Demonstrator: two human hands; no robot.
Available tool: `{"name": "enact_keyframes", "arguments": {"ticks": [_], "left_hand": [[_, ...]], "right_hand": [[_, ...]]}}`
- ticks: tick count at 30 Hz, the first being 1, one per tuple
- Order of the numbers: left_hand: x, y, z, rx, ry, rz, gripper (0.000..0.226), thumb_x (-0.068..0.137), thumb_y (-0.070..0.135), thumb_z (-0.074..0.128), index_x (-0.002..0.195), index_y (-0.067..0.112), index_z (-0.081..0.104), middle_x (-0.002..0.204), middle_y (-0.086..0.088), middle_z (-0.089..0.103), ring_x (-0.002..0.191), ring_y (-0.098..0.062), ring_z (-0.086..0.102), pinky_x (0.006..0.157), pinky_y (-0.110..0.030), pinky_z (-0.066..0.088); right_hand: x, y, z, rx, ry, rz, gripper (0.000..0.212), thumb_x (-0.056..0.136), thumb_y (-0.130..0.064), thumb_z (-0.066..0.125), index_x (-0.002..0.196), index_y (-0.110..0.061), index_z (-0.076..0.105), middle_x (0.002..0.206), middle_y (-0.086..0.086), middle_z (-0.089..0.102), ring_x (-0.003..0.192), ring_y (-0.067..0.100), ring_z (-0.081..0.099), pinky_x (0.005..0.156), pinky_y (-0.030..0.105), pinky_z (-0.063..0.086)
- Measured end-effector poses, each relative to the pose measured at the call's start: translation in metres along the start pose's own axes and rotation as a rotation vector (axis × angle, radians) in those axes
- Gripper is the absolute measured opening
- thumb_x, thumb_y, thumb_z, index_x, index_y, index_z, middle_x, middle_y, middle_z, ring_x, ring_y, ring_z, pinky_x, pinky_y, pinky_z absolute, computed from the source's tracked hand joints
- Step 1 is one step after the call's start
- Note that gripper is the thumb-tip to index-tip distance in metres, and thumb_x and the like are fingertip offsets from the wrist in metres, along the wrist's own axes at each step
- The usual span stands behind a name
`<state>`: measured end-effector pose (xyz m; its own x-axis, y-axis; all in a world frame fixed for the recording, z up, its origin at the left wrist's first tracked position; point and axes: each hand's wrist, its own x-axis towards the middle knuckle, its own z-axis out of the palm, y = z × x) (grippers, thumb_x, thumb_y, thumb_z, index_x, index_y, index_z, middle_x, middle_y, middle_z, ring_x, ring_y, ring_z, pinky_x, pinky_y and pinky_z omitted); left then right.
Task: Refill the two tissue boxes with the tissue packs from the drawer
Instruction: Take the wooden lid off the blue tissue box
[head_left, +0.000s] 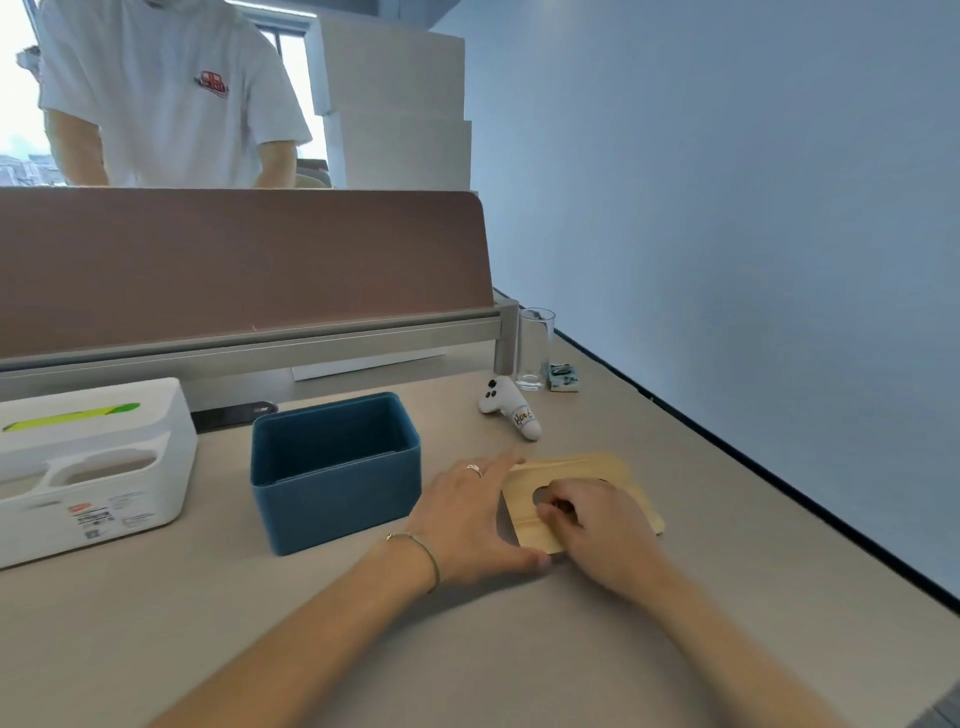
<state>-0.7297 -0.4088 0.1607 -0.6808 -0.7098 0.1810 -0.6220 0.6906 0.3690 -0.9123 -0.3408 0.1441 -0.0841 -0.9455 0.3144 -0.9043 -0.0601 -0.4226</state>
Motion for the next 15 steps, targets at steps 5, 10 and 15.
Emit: {"name": "enact_keyframes", "arguments": {"ticks": [5, 10, 15], "left_hand": [[0.0, -0.006, 0.012, -0.031, -0.008, -0.074, 0.099, 0.057, 0.08, 0.068, 0.141, 0.042, 0.033, 0.132, 0.008, 0.056, 0.125, -0.017, 0.05, 0.106, -0.035, 0.04], [0.003, -0.006, 0.019, 0.031, -0.044, -0.079, 0.106, 0.061, 0.076, 0.067, 0.151, 0.039, 0.026, 0.147, 0.006, 0.05, 0.137, -0.02, 0.043, 0.114, -0.037, 0.035], [0.003, 0.002, 0.004, 0.04, 0.029, 0.002, 0.087, 0.082, 0.063, 0.064, 0.155, 0.032, 0.028, 0.152, 0.003, 0.045, 0.14, -0.02, 0.041, 0.114, -0.033, 0.033]], "right_hand": [[0.004, 0.005, 0.011, -0.043, -0.012, -0.052, 0.018, 0.095, -0.032, 0.057, 0.092, -0.021, 0.072, 0.087, -0.008, 0.061, 0.085, 0.012, 0.049, 0.069, 0.026, 0.031], [0.006, 0.008, 0.016, -0.097, 0.036, -0.057, 0.018, 0.091, -0.032, 0.059, 0.085, -0.024, 0.074, 0.084, -0.008, 0.063, 0.082, 0.013, 0.049, 0.073, 0.029, 0.039], [0.004, -0.006, 0.005, -0.016, 0.251, 0.0, 0.014, 0.091, -0.023, 0.058, 0.095, -0.026, 0.071, 0.096, -0.011, 0.069, 0.091, 0.017, 0.059, 0.079, 0.038, 0.049]]}}
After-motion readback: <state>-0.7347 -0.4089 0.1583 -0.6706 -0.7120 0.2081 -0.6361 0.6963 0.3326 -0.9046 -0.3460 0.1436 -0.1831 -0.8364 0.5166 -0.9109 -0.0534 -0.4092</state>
